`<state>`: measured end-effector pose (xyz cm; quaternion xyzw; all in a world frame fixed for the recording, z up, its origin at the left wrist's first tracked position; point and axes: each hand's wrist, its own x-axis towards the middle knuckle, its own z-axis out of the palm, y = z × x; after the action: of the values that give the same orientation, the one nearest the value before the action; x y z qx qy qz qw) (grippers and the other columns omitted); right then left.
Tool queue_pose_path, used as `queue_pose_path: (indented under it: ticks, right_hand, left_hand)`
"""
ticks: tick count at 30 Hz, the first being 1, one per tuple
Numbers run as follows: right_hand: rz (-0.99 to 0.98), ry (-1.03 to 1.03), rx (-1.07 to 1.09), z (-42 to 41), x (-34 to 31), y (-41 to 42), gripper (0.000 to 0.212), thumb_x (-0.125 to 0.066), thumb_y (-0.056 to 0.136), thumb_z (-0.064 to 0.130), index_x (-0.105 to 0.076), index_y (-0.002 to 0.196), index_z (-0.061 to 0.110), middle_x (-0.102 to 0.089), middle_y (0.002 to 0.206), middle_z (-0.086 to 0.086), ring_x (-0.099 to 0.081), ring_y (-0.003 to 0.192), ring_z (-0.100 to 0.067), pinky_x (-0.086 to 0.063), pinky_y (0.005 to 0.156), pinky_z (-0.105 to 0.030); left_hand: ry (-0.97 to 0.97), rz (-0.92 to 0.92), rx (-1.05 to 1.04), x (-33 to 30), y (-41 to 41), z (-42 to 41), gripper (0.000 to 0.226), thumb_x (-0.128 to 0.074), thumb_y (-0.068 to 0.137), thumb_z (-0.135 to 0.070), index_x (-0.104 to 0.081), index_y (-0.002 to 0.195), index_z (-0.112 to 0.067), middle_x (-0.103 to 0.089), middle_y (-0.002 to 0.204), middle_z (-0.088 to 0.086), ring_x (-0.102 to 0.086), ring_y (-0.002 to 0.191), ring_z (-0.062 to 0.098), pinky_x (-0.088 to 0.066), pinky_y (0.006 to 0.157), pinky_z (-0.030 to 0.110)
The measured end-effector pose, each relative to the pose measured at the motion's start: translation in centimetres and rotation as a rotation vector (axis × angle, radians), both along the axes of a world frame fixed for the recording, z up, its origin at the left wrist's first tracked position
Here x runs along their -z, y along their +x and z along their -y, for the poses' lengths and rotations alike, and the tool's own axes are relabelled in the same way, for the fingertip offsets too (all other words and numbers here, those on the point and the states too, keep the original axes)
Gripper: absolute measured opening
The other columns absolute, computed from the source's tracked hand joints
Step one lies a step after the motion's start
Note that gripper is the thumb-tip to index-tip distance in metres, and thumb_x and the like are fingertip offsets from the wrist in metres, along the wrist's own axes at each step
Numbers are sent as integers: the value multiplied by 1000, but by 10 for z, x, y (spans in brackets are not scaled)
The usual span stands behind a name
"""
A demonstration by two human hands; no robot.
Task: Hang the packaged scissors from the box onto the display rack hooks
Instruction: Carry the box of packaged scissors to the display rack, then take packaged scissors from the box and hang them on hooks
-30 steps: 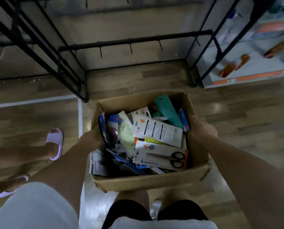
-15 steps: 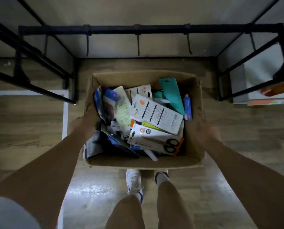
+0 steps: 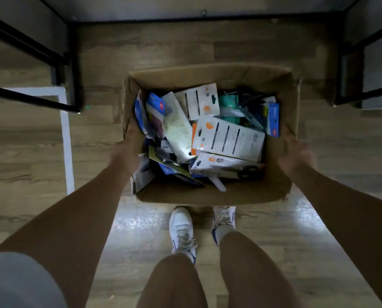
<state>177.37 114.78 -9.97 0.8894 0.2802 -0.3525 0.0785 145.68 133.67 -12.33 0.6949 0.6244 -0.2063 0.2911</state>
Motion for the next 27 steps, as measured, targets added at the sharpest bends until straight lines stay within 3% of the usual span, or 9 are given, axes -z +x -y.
queue_pose_path:
  ticks: [3, 5, 9, 11, 14, 18, 23, 25, 27]
  right_hand:
    - [-18, -9, 32, 4, -12, -2, 69, -43, 93, 5, -14, 151, 30, -56, 120, -24, -57, 102, -41, -49, 81, -40]
    - [-25, 82, 117, 12, -25, -12, 65, -45, 91, 1, -27, 147, 26, -58, 117, -23, -57, 102, -41, -51, 84, -45]
    - [-71, 134, 187, 18, -54, -27, 59, -48, 83, -8, -42, 139, 10, -47, 134, -20, -47, 119, -37, -43, 95, -43]
    - [-142, 118, 175, 14, -64, -37, 58, -47, 82, -8, -47, 136, 14, -48, 136, -14, -47, 121, -33, -43, 94, -39]
    - [-280, 92, 115, 8, -61, -49, 61, -47, 81, -5, -46, 137, 20, -49, 137, -8, -47, 122, -28, -45, 96, -36]
    - [-351, 120, -1, -6, -42, -56, 58, -49, 85, 0, -42, 139, 19, -46, 139, -6, -45, 124, -25, -43, 97, -33]
    - [-368, 235, 15, -35, 0, -44, 69, -49, 85, -4, -28, 147, 17, -36, 148, -8, -35, 134, -23, -33, 109, -32]
    - [-355, 309, 125, -51, 18, -34, 69, -47, 84, -7, -28, 147, 15, -36, 148, -8, -38, 132, -22, -33, 104, -20]
    - [-349, 309, 175, -64, 39, -24, 71, -46, 85, -6, -25, 148, 17, -35, 149, -7, -41, 128, -21, -34, 87, -14]
  left_hand:
    - [-39, -35, 68, -25, 6, -1, 66, -55, 91, -11, -24, 149, -14, -56, 98, 32, -57, 95, 46, -43, 75, 43]
    - [-70, -38, 94, -40, 7, 2, 68, -60, 90, -20, -25, 148, -15, -60, 105, 30, -57, 99, 44, -44, 80, 43]
    - [-98, -57, 129, -72, 24, 15, 35, -48, 95, -20, -48, 127, -7, -60, 108, 27, -57, 99, 43, -45, 81, 42]
    - [-60, -50, 136, -80, 38, 22, 28, -43, 94, -13, -53, 119, -5, -60, 108, 24, -56, 101, 42, -43, 78, 40]
    - [-103, 12, 115, -73, 61, 35, 24, -43, 92, -11, -56, 112, -8, -60, 110, 19, -56, 102, 37, -41, 72, 34]
    - [-195, 73, 13, -47, 86, 51, 36, -47, 93, -13, -52, 129, -11, -54, 129, 16, -54, 112, 31, -41, 76, 27]
    - [-268, 123, -74, -7, 103, 65, 51, -56, 92, -14, -37, 139, -12, -47, 135, 17, -48, 120, 33, -47, 94, 40]
    - [-272, 130, -101, 9, 105, 66, 56, -60, 90, -17, -35, 140, -11, -48, 133, 16, -49, 118, 31, -46, 88, 35]
    - [-278, 195, -148, 24, 106, 67, 63, -64, 88, -20, -33, 142, -14, -49, 134, 14, -49, 119, 28, -42, 85, 30]
